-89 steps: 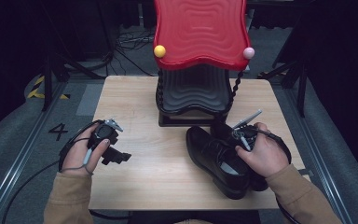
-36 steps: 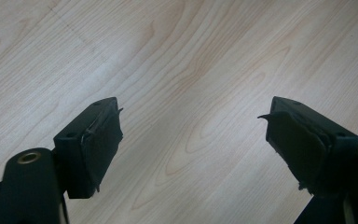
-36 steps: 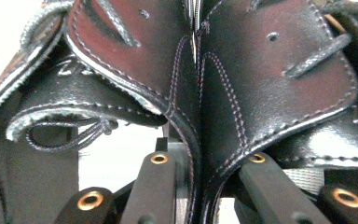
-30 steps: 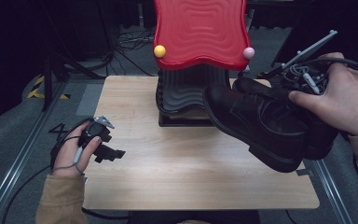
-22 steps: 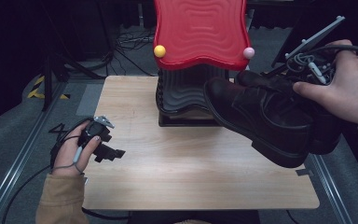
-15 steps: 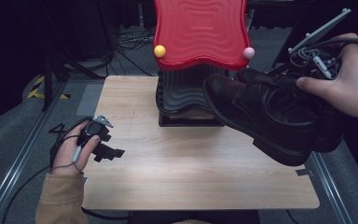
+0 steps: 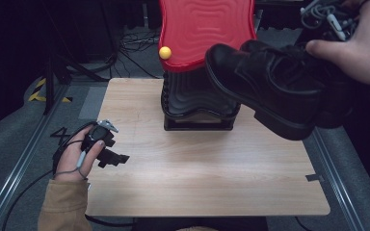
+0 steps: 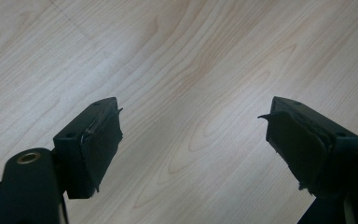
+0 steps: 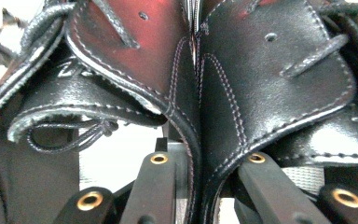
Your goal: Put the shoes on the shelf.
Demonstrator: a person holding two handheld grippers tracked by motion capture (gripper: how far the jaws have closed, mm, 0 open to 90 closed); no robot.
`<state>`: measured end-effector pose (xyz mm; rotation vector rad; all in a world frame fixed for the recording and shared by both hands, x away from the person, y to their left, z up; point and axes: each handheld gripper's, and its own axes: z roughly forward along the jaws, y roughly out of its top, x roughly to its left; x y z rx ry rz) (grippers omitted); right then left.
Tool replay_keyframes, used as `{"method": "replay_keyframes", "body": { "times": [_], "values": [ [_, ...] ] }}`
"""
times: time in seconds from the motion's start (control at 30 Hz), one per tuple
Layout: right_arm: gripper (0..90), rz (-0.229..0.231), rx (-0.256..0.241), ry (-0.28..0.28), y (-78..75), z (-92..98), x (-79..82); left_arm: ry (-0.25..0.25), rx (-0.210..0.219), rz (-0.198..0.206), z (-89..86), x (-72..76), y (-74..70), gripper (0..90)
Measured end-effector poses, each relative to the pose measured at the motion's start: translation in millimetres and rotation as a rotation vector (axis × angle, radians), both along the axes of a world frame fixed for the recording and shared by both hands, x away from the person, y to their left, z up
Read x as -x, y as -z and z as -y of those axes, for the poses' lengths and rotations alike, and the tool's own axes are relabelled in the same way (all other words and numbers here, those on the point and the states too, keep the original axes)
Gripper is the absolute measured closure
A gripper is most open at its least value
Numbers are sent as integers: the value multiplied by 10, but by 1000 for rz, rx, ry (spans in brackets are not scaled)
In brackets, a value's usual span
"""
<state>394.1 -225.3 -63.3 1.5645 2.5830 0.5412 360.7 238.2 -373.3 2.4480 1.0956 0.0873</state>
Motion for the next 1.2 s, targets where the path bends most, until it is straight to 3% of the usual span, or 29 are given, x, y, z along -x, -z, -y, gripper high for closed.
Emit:
{"method": "replay_keyframes", "body": {
  "times": [0.03, 0.33, 0.47, 0.57, 0.6, 0.67, 0.97, 1.2],
  "values": [
    [818, 0, 0, 0, 0, 0, 0, 0, 0, 0, 0, 0, 0, 187],
    [818, 37, -11, 54, -197, -255, -494, -7, -7, -3, -35, 2, 14, 188],
    [818, 73, 0, 75, -275, -382, -676, -21, -38, 6, -35, 9, -19, 188],
    [818, 88, -26, 96, -342, -448, -852, -12, -47, 16, -32, 1, -38, 185],
    [818, 89, -31, 102, -357, -471, -907, -23, -84, 18, -27, -1, -34, 185],
    [817, 96, -31, 109, -379, -520, -991, -36, -96, 21, -25, 0, -37, 186],
    [816, 100, -50, 125, -450, -691, -1322, -33, -70, 22, -69, 5, -50, 184],
    [816, 151, -60, 158, -356, -908, -1554, -26, -60, 13, -82, 9, -44, 184]
  ]
}}
